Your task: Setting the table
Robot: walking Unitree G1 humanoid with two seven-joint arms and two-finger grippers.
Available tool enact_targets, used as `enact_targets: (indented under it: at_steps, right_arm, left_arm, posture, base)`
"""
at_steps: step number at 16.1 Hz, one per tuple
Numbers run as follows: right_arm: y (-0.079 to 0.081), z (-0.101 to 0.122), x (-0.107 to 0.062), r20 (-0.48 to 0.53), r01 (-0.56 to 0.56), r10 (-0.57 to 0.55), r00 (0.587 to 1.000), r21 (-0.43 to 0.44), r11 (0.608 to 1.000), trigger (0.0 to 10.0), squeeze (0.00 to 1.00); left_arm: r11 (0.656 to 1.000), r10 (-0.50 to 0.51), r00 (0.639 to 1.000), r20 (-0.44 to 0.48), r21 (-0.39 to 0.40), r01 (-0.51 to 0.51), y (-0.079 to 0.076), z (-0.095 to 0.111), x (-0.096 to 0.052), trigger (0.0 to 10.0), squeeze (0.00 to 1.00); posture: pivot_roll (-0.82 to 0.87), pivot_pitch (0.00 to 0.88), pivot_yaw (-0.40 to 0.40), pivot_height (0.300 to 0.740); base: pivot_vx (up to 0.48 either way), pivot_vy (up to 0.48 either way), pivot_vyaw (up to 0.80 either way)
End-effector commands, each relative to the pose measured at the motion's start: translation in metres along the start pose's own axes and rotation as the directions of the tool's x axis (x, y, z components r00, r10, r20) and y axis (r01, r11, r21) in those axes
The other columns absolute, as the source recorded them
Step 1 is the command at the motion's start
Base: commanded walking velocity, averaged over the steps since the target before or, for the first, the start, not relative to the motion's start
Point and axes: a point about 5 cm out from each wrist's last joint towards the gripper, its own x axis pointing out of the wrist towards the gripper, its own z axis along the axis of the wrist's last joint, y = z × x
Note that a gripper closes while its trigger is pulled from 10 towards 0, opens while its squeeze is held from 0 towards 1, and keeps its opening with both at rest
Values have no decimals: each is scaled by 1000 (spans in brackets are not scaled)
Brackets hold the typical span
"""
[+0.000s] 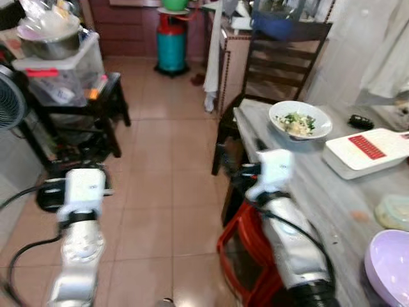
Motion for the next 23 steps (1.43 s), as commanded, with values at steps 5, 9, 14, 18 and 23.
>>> enact_targets:
  at_steps: [5,9,14,18,23]
  right_arm:
    - [0,1,-2,4,23,-23,1000,21,1000,10000,0]
    - [-3,1,1,-1,19,-19,1000,17,1000,10000,0]
    - [0,1,4,-5,5,-4,1000,28,1000,10000,0]
    - [0,0,4,-5,4,-4,1000,20,1000,10000,0]
    - [2,0,4,-4,-13,13,1000,-4,1000,10000,0]
  left_arm:
    - [1000,-14,1000,0,-3,14,-6,4,6,10000,0]
    - [1000,3,1000,-13,-5,-3,-7,1,4,10000,0]
    - [1000,21,1000,-18,3,-21,-5,0,4,10000,0]
    - [1000,28,999,-21,10,-28,-4,-1,5,10000,0]
    - [1000,24,1000,-15,13,-24,-5,1,7,10000,0]
  posture:
    - [163,0,-50,740]
    - [168,0,-68,740]
    - [175,0,-75,740]
    - [176,0,-69,740]
    - [175,0,-68,740]
  base:
    - [0,284,0]
    - [0,333,0]
    - [0,377,-323]
    - [0,459,-478]
    - [0,480,640]
